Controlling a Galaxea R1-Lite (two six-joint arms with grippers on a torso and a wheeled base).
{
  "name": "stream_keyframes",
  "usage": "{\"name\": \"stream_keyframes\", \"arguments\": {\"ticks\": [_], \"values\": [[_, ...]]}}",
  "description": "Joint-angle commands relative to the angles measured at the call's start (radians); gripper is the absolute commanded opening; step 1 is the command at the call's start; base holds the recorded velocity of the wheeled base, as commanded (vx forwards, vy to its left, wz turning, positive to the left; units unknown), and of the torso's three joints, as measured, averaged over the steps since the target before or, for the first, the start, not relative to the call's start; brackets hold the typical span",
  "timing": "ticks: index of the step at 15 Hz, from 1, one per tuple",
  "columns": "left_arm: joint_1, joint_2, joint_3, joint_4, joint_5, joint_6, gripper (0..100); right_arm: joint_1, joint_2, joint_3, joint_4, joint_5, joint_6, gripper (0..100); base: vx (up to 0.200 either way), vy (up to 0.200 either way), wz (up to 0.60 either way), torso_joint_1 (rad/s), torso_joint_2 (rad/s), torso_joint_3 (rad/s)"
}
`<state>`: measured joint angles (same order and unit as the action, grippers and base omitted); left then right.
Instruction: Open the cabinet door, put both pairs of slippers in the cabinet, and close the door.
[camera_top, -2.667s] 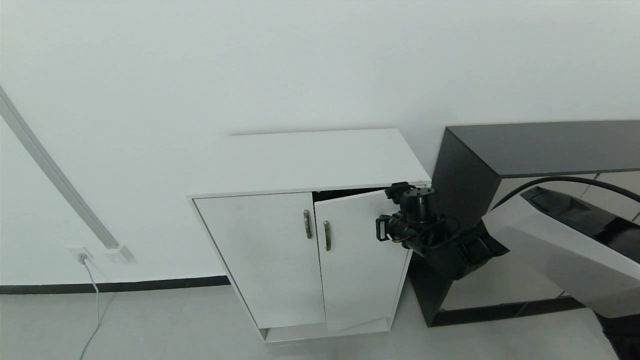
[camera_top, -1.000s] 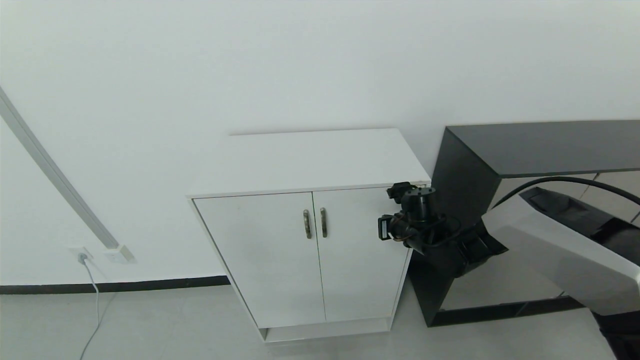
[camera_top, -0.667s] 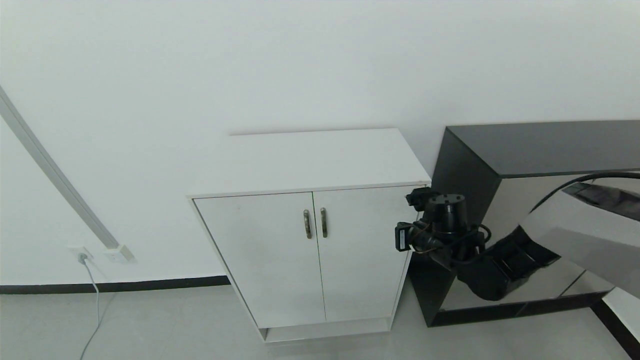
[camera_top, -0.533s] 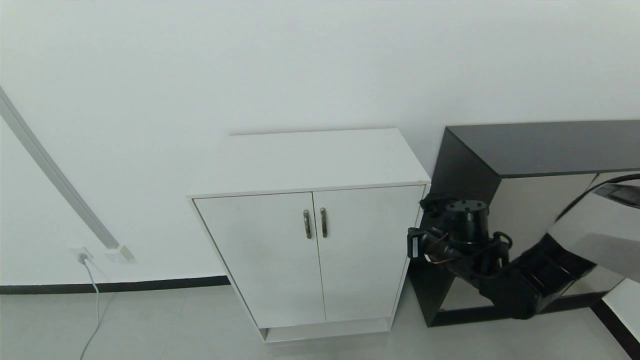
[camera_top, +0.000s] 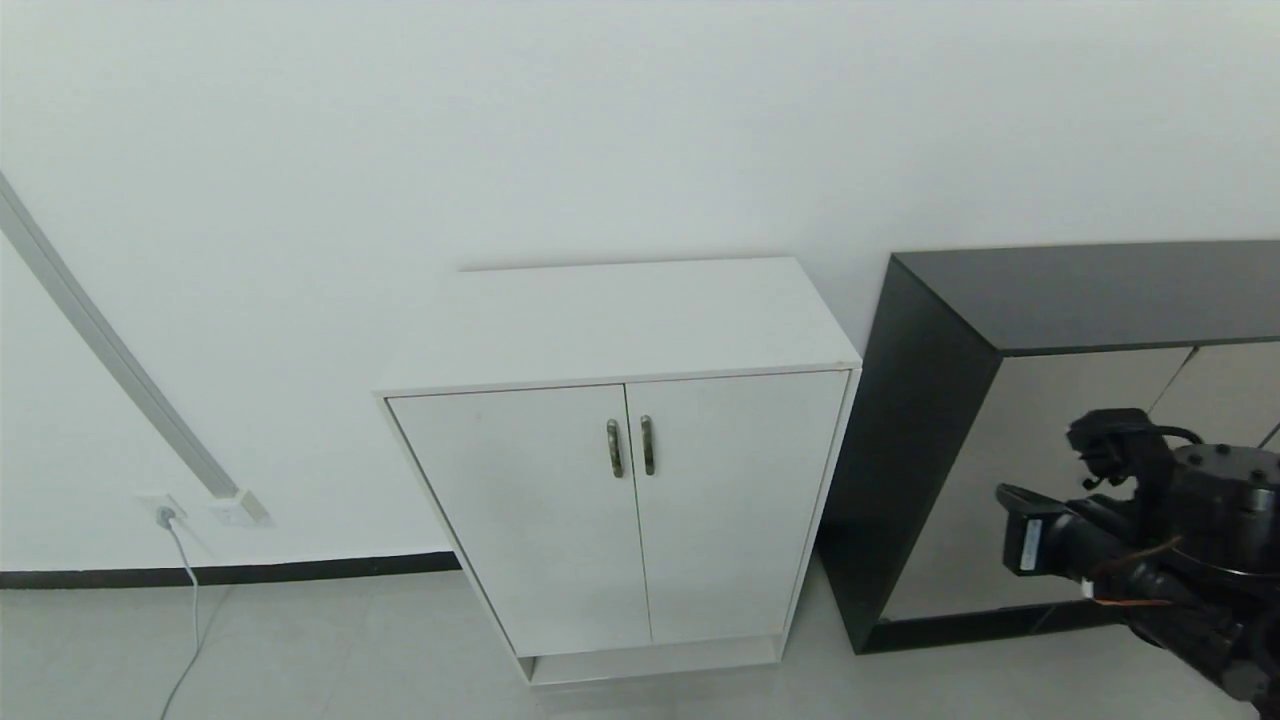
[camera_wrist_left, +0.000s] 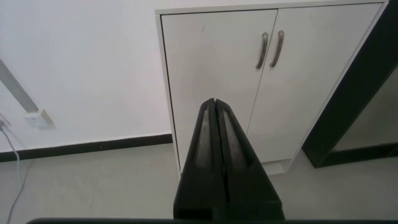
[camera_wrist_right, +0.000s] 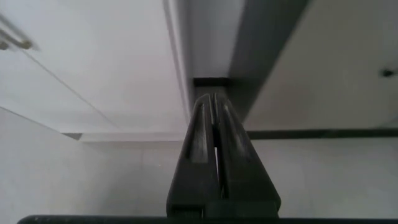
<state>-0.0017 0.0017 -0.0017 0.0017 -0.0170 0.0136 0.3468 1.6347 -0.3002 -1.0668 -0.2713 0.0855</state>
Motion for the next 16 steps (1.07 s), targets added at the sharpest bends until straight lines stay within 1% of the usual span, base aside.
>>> {"name": "stream_keyframes", "arguments": {"ticks": [1, 4, 6, 8, 13, 14, 16], "values": [[0.0, 0.0, 0.0, 0.0, 0.0, 0.0, 0, -0.065, -0.217, 0.161, -0.001, 0.0, -0.041, 0, 0.0, 0.0, 0.0, 0.0, 0.0, 0.0], [0.0, 0.0, 0.0, 0.0, 0.0, -0.001, 0, -0.068, -0.342, 0.273, 0.025, 0.001, -0.064, 0, 0.0, 0.0, 0.0, 0.0, 0.0, 0.0], [0.0, 0.0, 0.0, 0.0, 0.0, -0.001, 0, -0.077, -0.398, 0.294, 0.061, 0.003, -0.069, 0, 0.0, 0.0, 0.0, 0.0, 0.0, 0.0], [0.0, 0.0, 0.0, 0.0, 0.0, -0.004, 0, -0.078, -0.521, 0.3, 0.197, 0.009, -0.079, 0, 0.0, 0.0, 0.0, 0.0, 0.0, 0.0], [0.0, 0.0, 0.0, 0.0, 0.0, -0.004, 0, -0.078, -0.875, 0.297, 0.659, 0.096, -0.107, 0, 0.0, 0.0, 0.0, 0.0, 0.0, 0.0], [0.0, 0.0, 0.0, 0.0, 0.002, -0.004, 0, -0.078, -0.934, 0.296, 0.734, 0.112, -0.107, 0, 0.0, 0.0, 0.0, 0.0, 0.0, 0.0], [0.0, 0.0, 0.0, 0.0, 0.002, -0.004, 0, -0.077, -1.02, 0.296, 0.838, 0.139, -0.107, 0, 0.0, 0.0, 0.0, 0.0, 0.0, 0.0]]}}
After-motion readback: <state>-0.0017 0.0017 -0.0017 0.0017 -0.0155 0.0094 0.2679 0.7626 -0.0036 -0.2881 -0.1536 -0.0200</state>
